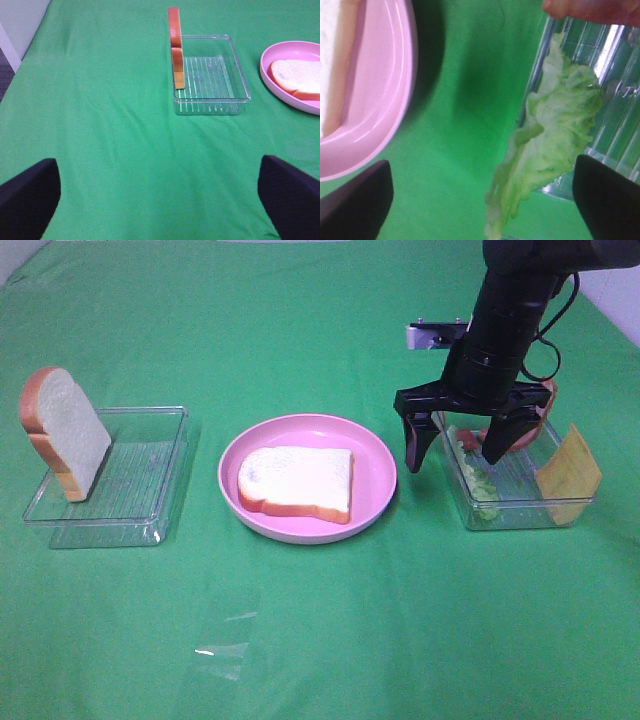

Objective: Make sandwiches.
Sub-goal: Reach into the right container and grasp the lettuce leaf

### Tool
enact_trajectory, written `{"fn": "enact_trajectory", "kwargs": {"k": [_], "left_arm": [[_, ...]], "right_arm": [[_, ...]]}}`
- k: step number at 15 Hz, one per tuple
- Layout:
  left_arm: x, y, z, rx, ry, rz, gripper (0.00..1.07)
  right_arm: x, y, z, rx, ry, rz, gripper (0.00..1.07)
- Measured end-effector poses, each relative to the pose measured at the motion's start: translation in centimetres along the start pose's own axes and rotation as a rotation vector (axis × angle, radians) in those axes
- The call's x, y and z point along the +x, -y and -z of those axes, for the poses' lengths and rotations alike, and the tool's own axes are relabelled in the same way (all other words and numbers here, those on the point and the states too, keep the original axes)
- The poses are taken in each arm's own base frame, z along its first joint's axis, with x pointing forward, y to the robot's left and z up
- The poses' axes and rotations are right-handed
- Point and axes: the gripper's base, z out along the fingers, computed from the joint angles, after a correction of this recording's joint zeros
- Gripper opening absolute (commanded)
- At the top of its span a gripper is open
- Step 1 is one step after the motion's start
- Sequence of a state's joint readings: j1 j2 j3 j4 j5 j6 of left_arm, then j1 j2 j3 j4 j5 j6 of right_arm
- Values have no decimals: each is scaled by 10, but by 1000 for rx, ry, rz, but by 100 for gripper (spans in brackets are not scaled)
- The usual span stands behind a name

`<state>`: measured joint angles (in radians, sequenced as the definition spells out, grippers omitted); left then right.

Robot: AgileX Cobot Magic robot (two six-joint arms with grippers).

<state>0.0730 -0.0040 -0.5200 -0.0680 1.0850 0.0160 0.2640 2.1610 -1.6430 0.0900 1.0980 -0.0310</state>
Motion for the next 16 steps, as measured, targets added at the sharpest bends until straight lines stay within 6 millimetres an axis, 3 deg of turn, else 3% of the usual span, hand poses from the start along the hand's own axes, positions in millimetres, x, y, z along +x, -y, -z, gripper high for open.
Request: {"fn": "enact_trajectory", "kwargs": {"k": [1, 2, 12, 14, 16], "left_arm": [[0, 0, 0, 0, 1, 0, 99], [0, 0, 0, 0, 1, 0, 99], [0, 0, 0, 0, 1, 0, 99], [0, 0, 0, 0, 1, 0, 99], [0, 0, 0, 0, 1, 0, 99]], "right_arm": [[0, 1, -1, 5, -1, 2, 67], [-1, 1, -1, 10, 4, 3, 62], [-2, 1, -1, 11, 13, 1, 60], [-2, 1, -1, 14, 13, 2, 54], [-1, 2, -1, 20, 6, 4, 38]]}}
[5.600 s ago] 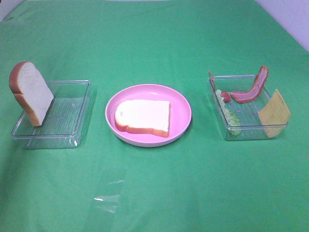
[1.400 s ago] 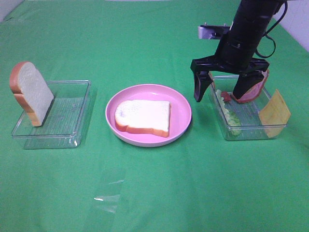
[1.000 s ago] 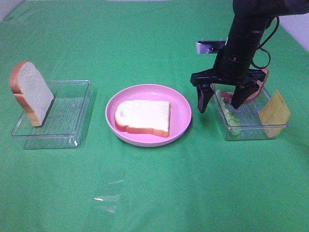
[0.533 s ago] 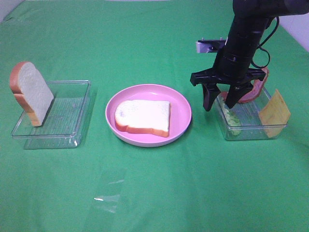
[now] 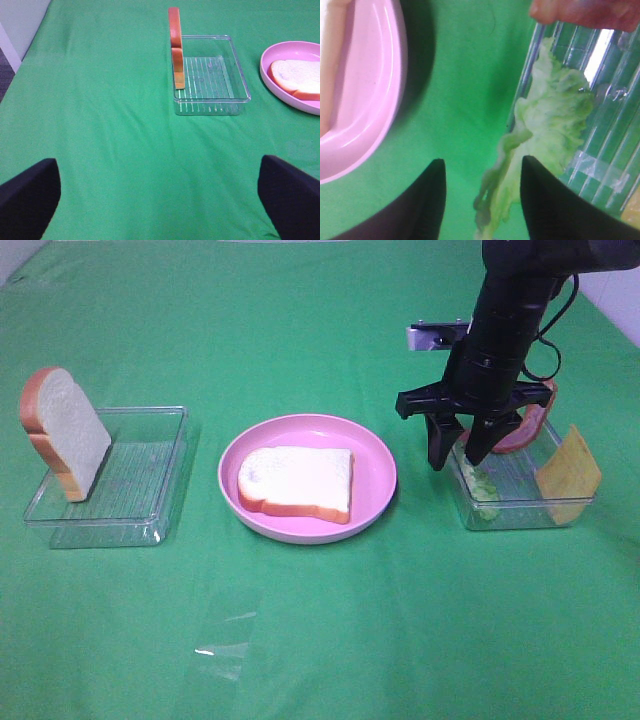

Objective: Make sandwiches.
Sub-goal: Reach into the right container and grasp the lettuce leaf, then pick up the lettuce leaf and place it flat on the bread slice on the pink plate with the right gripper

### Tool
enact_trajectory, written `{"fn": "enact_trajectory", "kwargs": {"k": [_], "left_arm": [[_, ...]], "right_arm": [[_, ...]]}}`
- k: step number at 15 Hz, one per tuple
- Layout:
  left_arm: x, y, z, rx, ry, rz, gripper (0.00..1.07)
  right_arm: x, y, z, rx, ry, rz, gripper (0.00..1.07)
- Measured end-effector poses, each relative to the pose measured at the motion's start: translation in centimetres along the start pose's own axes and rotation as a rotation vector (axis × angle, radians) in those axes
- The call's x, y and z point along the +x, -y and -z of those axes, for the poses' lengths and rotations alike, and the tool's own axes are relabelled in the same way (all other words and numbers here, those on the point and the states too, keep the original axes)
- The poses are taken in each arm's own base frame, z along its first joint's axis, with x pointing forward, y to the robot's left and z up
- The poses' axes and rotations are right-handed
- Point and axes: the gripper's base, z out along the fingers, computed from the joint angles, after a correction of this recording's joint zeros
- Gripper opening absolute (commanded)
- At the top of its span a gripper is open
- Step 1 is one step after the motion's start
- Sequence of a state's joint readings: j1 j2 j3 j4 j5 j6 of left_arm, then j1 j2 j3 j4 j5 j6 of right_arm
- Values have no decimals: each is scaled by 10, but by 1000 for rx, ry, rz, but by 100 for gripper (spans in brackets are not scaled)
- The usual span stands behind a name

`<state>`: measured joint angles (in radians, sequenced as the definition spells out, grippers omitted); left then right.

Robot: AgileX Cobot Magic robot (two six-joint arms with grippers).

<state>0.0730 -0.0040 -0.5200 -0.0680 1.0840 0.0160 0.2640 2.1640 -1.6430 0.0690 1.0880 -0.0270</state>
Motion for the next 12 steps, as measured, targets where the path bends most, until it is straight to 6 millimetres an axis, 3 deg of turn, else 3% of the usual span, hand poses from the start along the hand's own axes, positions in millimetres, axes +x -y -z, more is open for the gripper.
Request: {"fn": "enact_trajectory", "kwargs": {"k": [5, 7, 12], "left_arm": [[0, 0, 0, 0, 1, 0, 99], [0, 0, 0, 0, 1, 0, 99], [0, 0, 0, 0, 1, 0, 99]], "right_arm": [[1, 1, 0, 14, -6, 6, 6], [1, 1, 0, 15, -12, -8, 0], [1, 1, 0, 16, -13, -9, 0]]}}
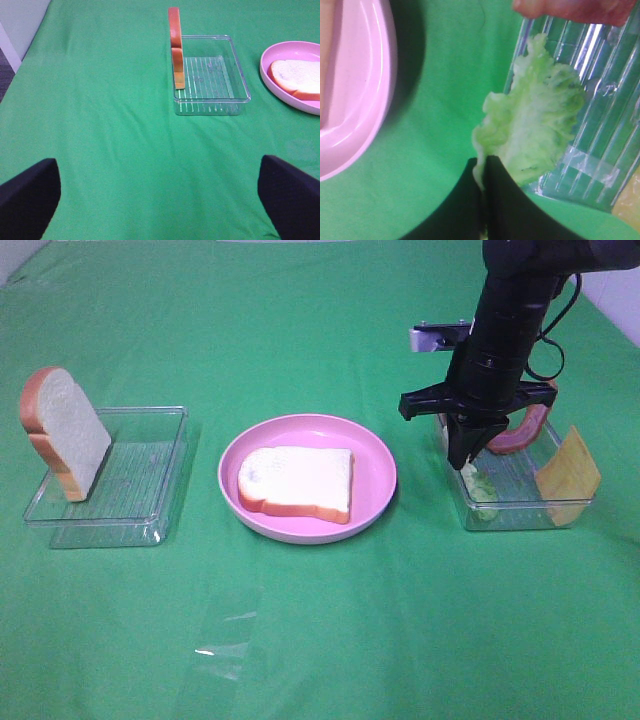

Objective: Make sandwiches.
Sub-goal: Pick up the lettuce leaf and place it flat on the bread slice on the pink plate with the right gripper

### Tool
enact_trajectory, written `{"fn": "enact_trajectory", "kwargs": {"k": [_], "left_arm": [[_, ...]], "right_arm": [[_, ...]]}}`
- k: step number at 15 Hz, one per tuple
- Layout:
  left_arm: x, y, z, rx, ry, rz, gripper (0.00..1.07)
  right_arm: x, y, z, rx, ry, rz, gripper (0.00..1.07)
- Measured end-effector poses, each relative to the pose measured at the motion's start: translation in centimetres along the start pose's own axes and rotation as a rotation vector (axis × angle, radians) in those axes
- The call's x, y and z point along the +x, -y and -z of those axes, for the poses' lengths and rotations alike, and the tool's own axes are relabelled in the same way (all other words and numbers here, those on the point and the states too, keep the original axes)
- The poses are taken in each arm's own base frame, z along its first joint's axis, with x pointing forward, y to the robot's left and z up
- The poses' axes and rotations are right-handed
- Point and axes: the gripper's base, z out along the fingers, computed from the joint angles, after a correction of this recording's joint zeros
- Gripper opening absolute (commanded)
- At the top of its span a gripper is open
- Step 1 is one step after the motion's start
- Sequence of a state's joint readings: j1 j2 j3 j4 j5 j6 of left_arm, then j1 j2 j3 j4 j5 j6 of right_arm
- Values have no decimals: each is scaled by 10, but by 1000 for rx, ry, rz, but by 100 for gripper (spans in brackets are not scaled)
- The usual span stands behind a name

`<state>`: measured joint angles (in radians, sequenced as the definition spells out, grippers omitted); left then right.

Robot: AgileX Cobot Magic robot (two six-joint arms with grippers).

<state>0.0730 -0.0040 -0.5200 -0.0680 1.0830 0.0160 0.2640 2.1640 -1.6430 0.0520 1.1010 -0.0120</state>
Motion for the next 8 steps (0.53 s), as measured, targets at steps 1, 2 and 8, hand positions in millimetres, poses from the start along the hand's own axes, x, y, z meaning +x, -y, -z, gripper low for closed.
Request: {"fn": "enact_trajectory", "kwargs": {"k": [1, 2, 8], "left_arm": [[0, 0, 0, 0, 0, 0, 99], [0, 0, 0, 0, 0, 0, 99], [0, 0, 0, 0, 0, 0, 99]], "right_arm": [[0, 0, 3, 3, 5, 0, 0], [0, 0, 7, 3, 16, -1, 0], [-7, -2, 43, -4, 51, -46, 0]]}}
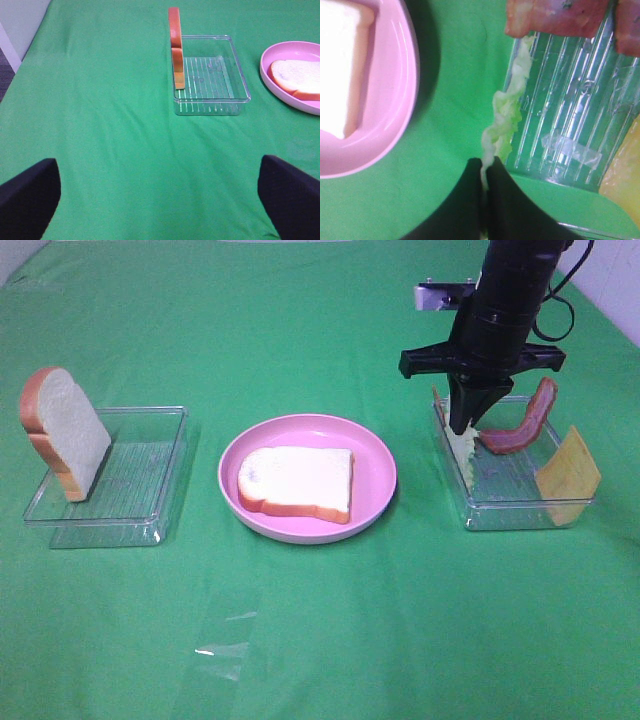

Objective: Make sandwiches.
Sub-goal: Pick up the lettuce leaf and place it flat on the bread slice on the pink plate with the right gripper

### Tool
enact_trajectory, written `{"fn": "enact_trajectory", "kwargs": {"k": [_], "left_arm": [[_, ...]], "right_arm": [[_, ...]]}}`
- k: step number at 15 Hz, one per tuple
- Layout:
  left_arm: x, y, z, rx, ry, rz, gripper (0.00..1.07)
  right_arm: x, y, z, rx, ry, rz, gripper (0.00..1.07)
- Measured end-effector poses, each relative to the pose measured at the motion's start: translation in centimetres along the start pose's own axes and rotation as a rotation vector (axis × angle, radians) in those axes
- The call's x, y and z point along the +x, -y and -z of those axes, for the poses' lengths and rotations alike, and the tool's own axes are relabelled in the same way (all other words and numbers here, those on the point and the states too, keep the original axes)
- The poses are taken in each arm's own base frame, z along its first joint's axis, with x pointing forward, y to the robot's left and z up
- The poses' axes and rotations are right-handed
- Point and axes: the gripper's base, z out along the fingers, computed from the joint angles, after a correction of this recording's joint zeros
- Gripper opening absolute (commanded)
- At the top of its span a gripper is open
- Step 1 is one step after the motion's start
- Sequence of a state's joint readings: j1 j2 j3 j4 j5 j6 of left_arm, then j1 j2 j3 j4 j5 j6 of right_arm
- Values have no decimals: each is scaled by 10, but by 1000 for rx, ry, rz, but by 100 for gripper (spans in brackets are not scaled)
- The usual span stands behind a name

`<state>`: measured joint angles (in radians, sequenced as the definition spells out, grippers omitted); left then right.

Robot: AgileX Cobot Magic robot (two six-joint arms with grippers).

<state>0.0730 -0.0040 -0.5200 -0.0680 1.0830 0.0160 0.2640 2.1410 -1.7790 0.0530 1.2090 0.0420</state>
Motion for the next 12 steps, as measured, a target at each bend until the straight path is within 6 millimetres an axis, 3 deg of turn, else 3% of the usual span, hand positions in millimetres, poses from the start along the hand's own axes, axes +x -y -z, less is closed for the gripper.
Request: {"fn": "enact_trajectory", "kwargs": {"k": [3, 8, 12], "left_arm": [[0, 0, 0, 0, 0, 0, 99], [0, 0, 0, 0, 0, 0, 99], [0, 0, 0, 0, 0, 0, 99]], "right_arm": [[3, -1, 22, -4, 57, -6, 0], [28, -13, 93, -124, 217, 12, 0], [32, -44, 100, -471, 245, 186, 0]]}}
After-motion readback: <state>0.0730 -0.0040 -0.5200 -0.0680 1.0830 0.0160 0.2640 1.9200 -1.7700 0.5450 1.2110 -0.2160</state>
